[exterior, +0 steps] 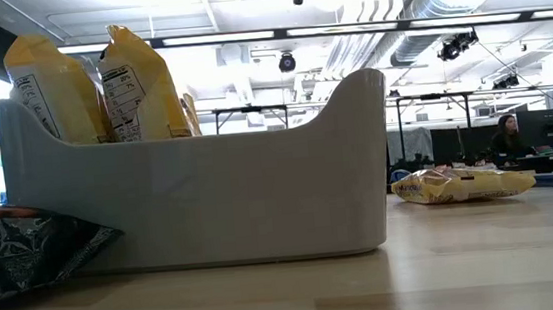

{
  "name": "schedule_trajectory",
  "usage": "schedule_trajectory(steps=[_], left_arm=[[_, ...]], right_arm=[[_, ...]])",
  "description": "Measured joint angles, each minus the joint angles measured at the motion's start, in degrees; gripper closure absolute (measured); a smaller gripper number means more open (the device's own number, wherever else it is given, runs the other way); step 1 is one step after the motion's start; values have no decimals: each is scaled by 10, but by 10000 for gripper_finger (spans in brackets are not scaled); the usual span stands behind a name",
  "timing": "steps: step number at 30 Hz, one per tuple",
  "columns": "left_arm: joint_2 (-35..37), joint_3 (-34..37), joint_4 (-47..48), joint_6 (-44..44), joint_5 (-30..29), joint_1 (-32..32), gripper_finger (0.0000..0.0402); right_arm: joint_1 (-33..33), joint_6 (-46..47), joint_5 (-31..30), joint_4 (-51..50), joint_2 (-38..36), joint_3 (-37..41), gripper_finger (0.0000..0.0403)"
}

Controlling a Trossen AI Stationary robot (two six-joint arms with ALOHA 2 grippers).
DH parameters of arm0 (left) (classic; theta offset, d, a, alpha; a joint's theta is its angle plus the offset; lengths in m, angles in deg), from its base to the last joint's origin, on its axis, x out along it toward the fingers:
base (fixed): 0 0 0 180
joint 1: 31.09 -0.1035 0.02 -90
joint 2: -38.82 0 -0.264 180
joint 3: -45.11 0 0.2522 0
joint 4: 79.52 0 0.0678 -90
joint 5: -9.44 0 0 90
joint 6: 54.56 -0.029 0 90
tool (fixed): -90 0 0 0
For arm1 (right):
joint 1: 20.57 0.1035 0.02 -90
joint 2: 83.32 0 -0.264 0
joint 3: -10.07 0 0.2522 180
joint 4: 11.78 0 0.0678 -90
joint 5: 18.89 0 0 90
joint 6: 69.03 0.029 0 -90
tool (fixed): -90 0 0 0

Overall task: Sort Maruchan noodles
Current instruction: Put the orange noodle pack into the transparent bin

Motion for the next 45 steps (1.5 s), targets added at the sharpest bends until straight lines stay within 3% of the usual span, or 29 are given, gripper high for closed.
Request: schedule_trajectory(steps=[8, 15, 22, 26, 29, 36, 40, 45], left_arm=[[9, 1, 8, 0, 0, -15, 269], [11, 1, 7, 11, 2, -17, 344], [14, 1, 32, 88, -10, -15, 354], [13, 1, 74, 123, -40, -1, 355], [13, 1, 102, 158, -67, 16, 355], [-12, 0, 177, 240, -126, 62, 355], [-48, 0, 211, 286, -144, 85, 355], [-107, 0, 216, 349, -153, 108, 355]], right_arm=[[0, 0, -6, 1, 0, 0, 272], [-3, -2, -12, -1, 0, 0, 237], [-51, 9, 17, -14, -22, 0, 212], [-106, -17, 51, -107, -60, 0, 218], [-148, -98, 48, -244, -94, 0, 240], [-204, -299, -38, -529, -138, -1, 340], [-217, -345, -48, -594, -139, -1, 395], [-219, -356, -50, -602, -139, -1, 384]])
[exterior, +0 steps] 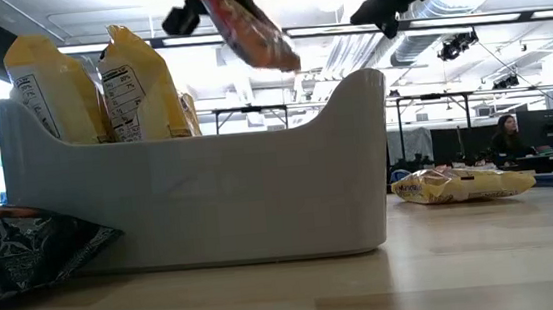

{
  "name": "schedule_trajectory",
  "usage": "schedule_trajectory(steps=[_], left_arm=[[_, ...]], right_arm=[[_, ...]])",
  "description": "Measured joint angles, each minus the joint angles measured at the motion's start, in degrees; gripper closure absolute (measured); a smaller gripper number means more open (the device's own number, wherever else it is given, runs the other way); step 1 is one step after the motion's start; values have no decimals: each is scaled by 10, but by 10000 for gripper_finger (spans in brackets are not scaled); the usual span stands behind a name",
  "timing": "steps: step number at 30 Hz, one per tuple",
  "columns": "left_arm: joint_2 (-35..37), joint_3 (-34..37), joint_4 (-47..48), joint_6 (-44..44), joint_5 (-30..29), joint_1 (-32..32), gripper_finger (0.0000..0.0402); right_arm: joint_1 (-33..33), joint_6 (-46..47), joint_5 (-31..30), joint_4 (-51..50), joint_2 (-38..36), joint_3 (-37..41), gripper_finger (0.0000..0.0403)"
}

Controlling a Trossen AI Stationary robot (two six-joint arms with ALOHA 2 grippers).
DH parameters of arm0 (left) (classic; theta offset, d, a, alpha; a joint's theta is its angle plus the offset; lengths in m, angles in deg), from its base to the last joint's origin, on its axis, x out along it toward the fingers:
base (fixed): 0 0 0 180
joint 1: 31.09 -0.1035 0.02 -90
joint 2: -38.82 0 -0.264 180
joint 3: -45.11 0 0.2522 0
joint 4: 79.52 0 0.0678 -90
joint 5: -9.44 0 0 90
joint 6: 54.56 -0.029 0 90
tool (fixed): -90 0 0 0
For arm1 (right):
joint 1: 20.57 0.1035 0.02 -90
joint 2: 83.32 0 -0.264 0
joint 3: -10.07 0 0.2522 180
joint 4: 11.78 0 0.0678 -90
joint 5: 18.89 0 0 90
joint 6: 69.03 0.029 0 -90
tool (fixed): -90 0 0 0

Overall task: Sort Maruchan noodles
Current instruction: Put the orange noodle pack into the transparent bin

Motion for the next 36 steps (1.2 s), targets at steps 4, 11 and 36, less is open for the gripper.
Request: schedule_trajectory(steps=[4, 11, 36], left_arm=[[-46, 0, 7, 59, -8, 17, 355], [-104, 0, 58, 157, -28, 35, 355], [-204, 0, 84, 213, -65, 28, 355]], right_arm=[[0, -4, 0, -3, 0, 0, 393], [0, -4, 0, -3, 0, 0, 399], [0, -34, 1, -3, 0, 0, 402]])
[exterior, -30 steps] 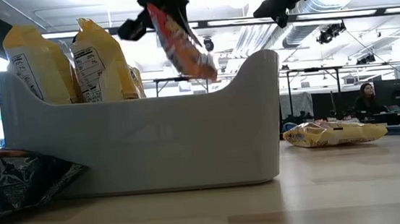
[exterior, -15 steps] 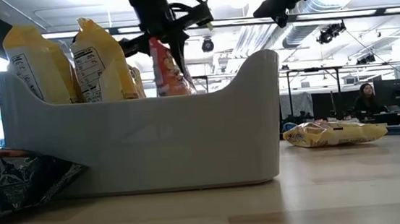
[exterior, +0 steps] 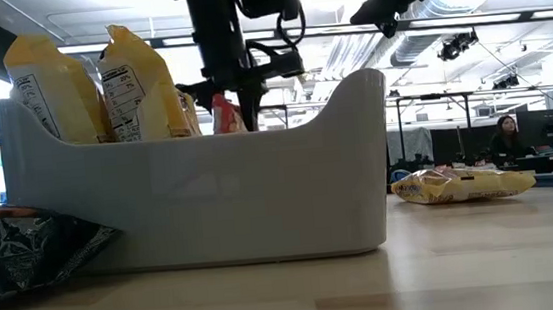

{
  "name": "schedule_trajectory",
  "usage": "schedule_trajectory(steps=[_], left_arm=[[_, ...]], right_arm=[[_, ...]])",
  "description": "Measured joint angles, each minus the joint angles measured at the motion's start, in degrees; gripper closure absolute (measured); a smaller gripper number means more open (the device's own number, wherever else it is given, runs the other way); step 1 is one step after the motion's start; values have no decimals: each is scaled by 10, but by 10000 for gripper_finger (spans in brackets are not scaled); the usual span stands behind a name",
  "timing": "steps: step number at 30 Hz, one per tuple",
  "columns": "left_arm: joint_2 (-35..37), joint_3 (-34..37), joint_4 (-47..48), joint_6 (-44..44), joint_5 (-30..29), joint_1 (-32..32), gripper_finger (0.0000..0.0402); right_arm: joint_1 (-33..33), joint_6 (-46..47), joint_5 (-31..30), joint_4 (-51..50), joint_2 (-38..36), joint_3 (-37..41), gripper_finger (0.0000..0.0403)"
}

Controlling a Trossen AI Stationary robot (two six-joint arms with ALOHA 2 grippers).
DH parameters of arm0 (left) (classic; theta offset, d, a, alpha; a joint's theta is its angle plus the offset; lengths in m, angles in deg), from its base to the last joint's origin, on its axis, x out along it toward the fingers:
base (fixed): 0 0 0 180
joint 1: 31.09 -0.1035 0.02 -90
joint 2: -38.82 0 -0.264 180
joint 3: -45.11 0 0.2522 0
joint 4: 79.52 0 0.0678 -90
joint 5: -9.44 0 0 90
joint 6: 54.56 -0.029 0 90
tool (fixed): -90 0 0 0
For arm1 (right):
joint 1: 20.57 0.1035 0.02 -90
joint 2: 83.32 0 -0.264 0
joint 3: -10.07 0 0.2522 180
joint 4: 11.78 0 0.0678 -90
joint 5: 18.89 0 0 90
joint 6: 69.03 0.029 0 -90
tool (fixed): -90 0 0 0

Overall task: Sort Maruchan noodles
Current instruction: Put the orange noodle pack into the transparent bin

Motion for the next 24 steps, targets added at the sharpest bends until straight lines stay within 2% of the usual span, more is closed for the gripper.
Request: schedule_trajectory(steps=[18, 24], left_arm=[[-2, 22, 26, 18, -6, -8, 355], [-2, 22, 24, 18, -2, -11, 329]], right_arm=[[0, -9, 0, 0, 0, 0, 402], [0, -11, 0, 0, 0, 0, 402]])
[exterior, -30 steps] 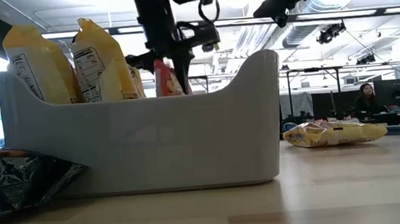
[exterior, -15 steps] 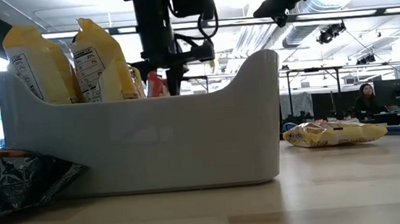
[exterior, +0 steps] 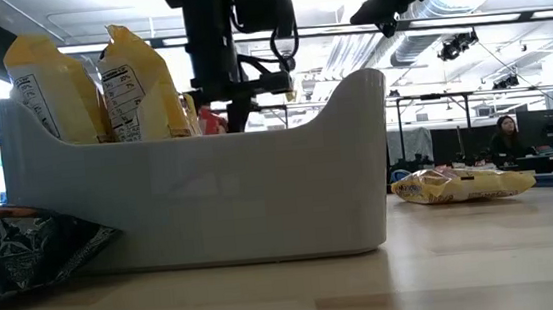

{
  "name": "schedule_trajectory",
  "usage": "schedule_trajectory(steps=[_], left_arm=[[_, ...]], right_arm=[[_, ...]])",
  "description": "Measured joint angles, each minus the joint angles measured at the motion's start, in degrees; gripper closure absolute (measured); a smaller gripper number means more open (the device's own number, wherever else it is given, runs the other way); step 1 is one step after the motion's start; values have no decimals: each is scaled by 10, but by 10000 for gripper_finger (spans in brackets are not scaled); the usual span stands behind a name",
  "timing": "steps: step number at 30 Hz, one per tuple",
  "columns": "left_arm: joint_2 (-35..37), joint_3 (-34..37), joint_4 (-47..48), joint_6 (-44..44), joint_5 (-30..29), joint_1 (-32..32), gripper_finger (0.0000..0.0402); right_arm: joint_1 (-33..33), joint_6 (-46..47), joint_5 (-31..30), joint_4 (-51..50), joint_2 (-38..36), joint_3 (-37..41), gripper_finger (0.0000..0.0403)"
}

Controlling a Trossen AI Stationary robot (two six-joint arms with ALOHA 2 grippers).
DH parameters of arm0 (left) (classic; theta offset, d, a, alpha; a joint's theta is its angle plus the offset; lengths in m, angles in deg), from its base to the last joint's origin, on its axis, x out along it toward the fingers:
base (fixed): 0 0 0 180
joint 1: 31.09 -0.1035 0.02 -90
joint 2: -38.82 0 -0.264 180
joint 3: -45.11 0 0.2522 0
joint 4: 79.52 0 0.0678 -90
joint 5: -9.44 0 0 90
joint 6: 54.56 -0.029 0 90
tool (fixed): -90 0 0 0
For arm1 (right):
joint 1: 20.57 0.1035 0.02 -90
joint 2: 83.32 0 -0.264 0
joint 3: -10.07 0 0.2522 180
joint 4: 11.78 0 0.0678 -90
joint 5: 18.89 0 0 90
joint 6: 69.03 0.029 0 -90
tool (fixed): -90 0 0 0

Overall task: Sort Maruchan noodles
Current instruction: Put the orange noodle pack into the transparent bin, then put the yellow noodle pack into the gray bin

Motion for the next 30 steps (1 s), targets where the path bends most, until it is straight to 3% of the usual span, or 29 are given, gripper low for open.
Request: schedule_trajectory(steps=[12, 18, 30], left_arm=[[9, 0, 40, -27, 21, -3, 258], [24, -5, 49, -49, 30, -3, 246], [95, -69, 126, -129, -33, -2, 243]], right_arm=[[0, 0, 0, 0, 0, 0, 402], [0, 0, 0, 0, 0, 0, 402], [-1, -4, -1, 0, 0, 0, 402]])
